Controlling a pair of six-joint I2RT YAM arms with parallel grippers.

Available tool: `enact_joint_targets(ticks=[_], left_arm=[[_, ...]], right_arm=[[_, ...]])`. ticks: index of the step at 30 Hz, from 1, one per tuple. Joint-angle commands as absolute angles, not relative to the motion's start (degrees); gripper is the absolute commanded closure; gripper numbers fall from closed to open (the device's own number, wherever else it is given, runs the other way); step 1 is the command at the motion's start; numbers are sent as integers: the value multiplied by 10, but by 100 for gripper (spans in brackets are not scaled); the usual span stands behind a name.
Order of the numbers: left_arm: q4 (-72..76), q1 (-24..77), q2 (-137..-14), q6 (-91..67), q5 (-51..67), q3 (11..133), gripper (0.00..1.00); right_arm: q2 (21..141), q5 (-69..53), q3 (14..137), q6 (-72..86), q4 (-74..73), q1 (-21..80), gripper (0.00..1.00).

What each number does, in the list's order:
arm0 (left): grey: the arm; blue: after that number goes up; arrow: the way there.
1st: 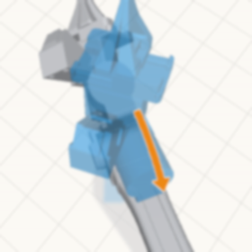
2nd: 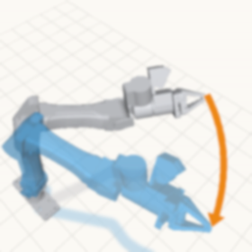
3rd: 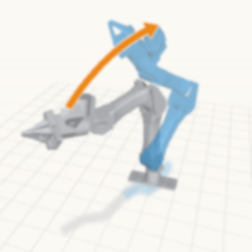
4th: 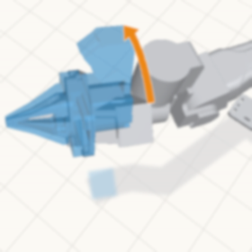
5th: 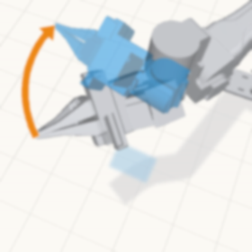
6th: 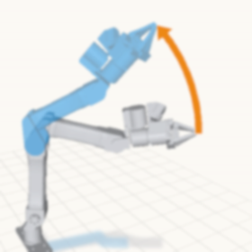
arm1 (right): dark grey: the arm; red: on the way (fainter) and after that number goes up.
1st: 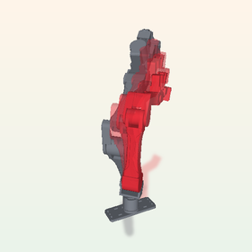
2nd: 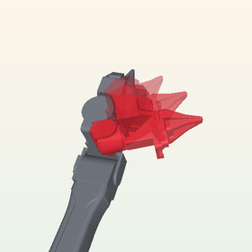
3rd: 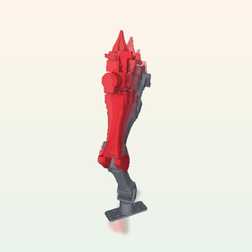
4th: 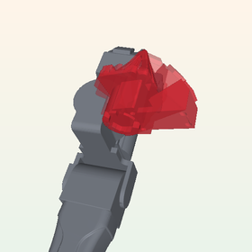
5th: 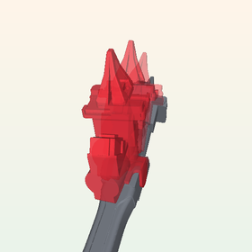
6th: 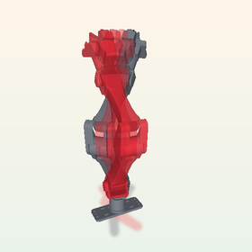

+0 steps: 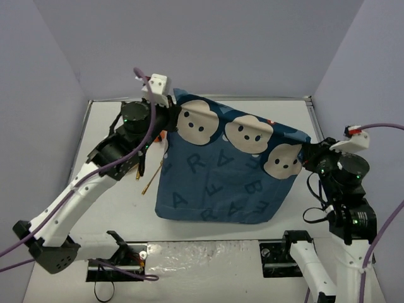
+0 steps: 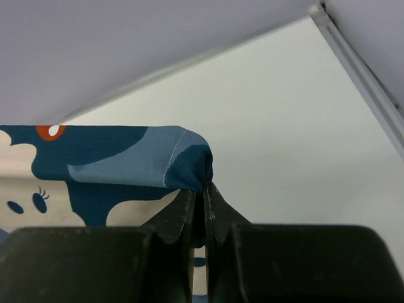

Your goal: Set the dinner table for one person

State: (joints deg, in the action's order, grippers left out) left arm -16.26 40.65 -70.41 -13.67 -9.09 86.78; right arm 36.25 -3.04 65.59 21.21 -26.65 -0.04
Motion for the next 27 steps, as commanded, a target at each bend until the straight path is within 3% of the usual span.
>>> enact_joint_targets(ticks=[1,6,10,11,14,16,19,22,27], left_arm=[[-108,378,-852,-113,-155,869,100],[-60,357,-992,-146,-118,891,97],[-86,356,-1122,-150,-70,999,93],[-89,357,-1132,-153,-51,1013,89],[-62,360,-1109,-160,-14,999,67],[-41,350,-1083,-173,-10,963,45],[-26,325,-1051,-186,-4,930,21],[-29,296,-1060,-192,14,926,16],[-44,257,-1119,-208,63,954,15]], right_arm=[[415,92,562,253,-242,-8,100],[488,128,474,288,-197,-9,100],[551,162,420,320,-145,-15,100],[556,165,415,324,-139,-18,100],[559,188,405,324,-127,-23,100],[564,198,399,319,-123,-24,100],[582,204,392,317,-115,-27,93],[612,201,390,322,-97,-29,86],[662,190,394,326,-74,-35,81]])
